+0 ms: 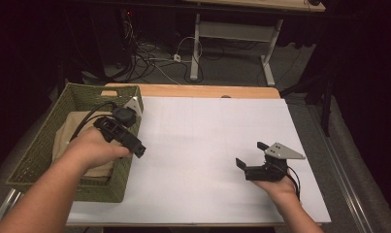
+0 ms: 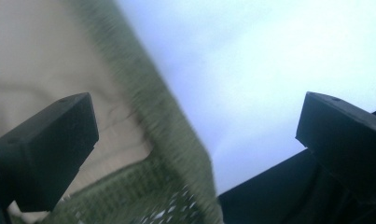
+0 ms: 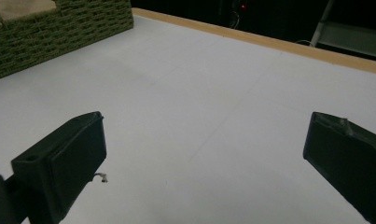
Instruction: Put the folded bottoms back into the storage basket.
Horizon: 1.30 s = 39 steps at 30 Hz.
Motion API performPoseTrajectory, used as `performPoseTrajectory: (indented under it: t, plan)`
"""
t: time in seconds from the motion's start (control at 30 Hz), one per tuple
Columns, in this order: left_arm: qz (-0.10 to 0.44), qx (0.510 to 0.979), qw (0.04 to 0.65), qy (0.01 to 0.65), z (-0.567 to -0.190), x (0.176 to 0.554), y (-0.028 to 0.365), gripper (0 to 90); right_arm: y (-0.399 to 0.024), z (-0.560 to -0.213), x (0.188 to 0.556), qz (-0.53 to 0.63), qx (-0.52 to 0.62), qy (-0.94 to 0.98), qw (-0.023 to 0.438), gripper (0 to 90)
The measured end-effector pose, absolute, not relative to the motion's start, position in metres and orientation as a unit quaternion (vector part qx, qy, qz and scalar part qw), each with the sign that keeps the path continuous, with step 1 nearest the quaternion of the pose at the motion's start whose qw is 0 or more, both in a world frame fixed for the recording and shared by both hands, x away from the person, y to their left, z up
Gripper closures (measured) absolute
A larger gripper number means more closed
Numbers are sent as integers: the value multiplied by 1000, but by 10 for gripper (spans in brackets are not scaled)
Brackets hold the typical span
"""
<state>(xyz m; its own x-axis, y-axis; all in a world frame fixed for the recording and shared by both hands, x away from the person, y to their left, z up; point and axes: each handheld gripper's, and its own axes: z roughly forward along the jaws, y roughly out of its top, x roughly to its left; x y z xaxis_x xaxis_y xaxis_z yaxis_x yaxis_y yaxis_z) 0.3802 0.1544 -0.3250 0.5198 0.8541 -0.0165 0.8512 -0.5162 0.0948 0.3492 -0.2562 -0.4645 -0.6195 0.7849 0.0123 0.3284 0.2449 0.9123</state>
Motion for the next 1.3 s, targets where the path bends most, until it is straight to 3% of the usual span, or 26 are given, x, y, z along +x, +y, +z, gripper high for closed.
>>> performPoseTrajectory:
  t: [0.37, 0.6, 0.83, 1.13, 1.3]
  plan:
    - [-11, 895, 18, 446, -395, 391, 97, 0, -272, -481, 317, 503, 363, 745, 246, 3]
    - [-13, 899, 71, 432, -446, 386, 80, 0, -280, -482, 314, 513, 368, 737, 241, 2]
    - [45, 877, 212, 429, -473, 364, 84, 0, -284, -483, 312, 519, 372, 731, 240, 3]
    - [160, 757, 496, 394, -492, 313, 117, 0, -285, -488, 307, 522, 371, 726, 249, 2]
    - [220, 728, 540, 362, -501, 291, 121, 0, -287, -489, 297, 535, 365, 715, 265, 2]
